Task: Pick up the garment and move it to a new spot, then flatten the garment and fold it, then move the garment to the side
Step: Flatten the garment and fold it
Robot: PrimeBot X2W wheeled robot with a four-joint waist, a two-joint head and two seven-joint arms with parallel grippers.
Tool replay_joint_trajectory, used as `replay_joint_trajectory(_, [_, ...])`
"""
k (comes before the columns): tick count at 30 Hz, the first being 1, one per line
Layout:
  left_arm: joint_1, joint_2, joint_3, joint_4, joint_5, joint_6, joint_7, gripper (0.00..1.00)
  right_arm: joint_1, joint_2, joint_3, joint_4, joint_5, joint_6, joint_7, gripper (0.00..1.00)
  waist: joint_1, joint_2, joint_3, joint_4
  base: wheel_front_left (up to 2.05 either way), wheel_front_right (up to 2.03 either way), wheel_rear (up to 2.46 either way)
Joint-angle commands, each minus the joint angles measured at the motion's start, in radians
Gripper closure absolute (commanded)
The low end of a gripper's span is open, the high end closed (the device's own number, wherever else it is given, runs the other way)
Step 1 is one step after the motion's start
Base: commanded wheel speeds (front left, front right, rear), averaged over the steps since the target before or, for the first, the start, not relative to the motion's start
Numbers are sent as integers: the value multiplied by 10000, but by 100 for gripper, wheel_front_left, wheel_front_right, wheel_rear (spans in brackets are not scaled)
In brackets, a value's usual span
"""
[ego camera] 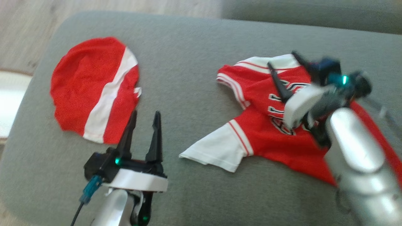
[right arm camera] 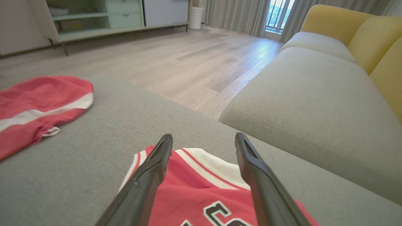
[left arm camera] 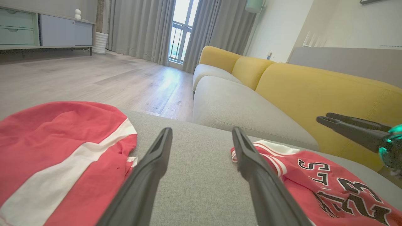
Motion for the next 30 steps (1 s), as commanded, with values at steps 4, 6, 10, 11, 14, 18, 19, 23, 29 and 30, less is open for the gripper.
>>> replay_joint_trajectory(4, [-812,24,-253,-250,-392,1,-53,0,-2073,-1109,1177,1097,900,69,1482,0,-1,0,1032,1323,0,0,0])
replay_joint_trajectory(6, [-955,24,-384,-226,-575,81,-53,0,-2734,-1602,1715,1750,1412,69,2042,0,-1,0,1258,1666,0,0,0])
replay_joint_trajectory(10, [-1186,24,-728,-249,-899,156,-53,0,-3741,-2531,2866,2825,2442,69,2828,0,-1,0,1558,2277,0,0,0])
replay_joint_trajectory(11, [-1224,24,-820,-246,-934,166,-53,0,-3935,-2718,3148,3020,2726,69,3032,0,-1,0,1620,2403,0,0,0])
replay_joint_trajectory(14, [-1334,24,-1014,-238,-1003,206,-53,0,-4383,-3212,4087,3430,3526,69,3660,0,-1,0,1761,2680,0,0,0])
replay_joint_trajectory(18, [-1427,24,-1185,-266,-1060,272,-53,0,-4708,-3689,5162,3618,4725,69,4438,0,-1,0,1869,2888,0,0,0])
replay_joint_trajectory(19, [-1440,24,-1204,-273,-1074,292,-53,0,-4775,-3789,5401,3628,4982,69,4617,4,-1,0,1885,2904,0,0,0])
replay_joint_trajectory(23, [-1467,24,-1218,-295,-1105,347,-53,0,-5202,-4111,6120,3519,5466,69,4416,100,-1,0,1942,2886,0,0,0])
replay_joint_trajectory(29, [-1539,24,-1233,-260,-1086,375,-53,0,-6073,-3847,6023,3998,5542,69,2434,100,-1,0,1908,2736,0,0,0])
replay_joint_trajectory(30, [-1555,24,-1232,-256,-1081,376,-53,0,-6247,-3773,5953,4162,5470,69,2051,100,-1,0,1896,2712,0,0,0])
